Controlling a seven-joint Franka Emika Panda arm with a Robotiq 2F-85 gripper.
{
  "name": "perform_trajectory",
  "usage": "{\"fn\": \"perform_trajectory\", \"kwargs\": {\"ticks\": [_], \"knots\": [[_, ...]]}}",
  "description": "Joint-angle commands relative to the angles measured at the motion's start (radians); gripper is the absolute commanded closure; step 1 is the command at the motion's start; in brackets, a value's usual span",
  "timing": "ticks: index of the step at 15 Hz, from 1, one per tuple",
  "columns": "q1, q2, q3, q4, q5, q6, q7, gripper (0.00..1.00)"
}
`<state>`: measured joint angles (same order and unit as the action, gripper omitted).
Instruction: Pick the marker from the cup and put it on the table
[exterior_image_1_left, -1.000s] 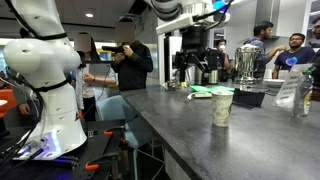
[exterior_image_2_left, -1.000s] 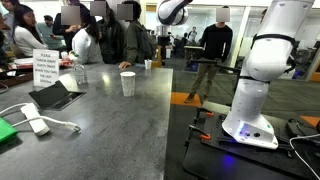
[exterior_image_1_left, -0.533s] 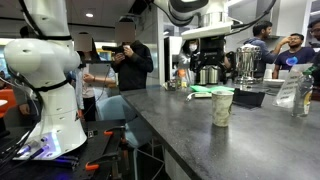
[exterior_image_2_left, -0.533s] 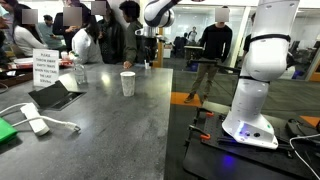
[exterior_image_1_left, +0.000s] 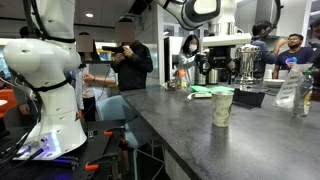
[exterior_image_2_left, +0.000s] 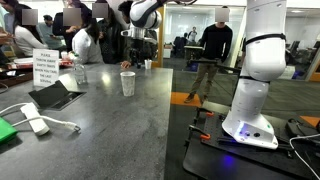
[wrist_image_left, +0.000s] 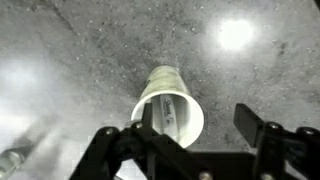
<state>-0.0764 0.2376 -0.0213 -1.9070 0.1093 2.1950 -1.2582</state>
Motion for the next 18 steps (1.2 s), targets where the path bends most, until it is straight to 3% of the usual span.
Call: {"fn": "perform_trajectory", "kwargs": {"ticks": [1,8,12,14,18], "knots": [[-0.033,0.050,0.039,0.075,0.016,-0.067,-0.111,0.20],[-0.041,0.128,0.063,0.144,0.001,-0.105,-0.197,0.31],[-0.040,0.162,0.074,0.184,-0.006,-0.116,-0.204,0.51],[-0.041,0.177,0.078,0.206,-0.012,-0.126,-0.209,0.51],[-0.055,0.190,0.086,0.223,0.006,-0.169,-0.237,0.66]]}}
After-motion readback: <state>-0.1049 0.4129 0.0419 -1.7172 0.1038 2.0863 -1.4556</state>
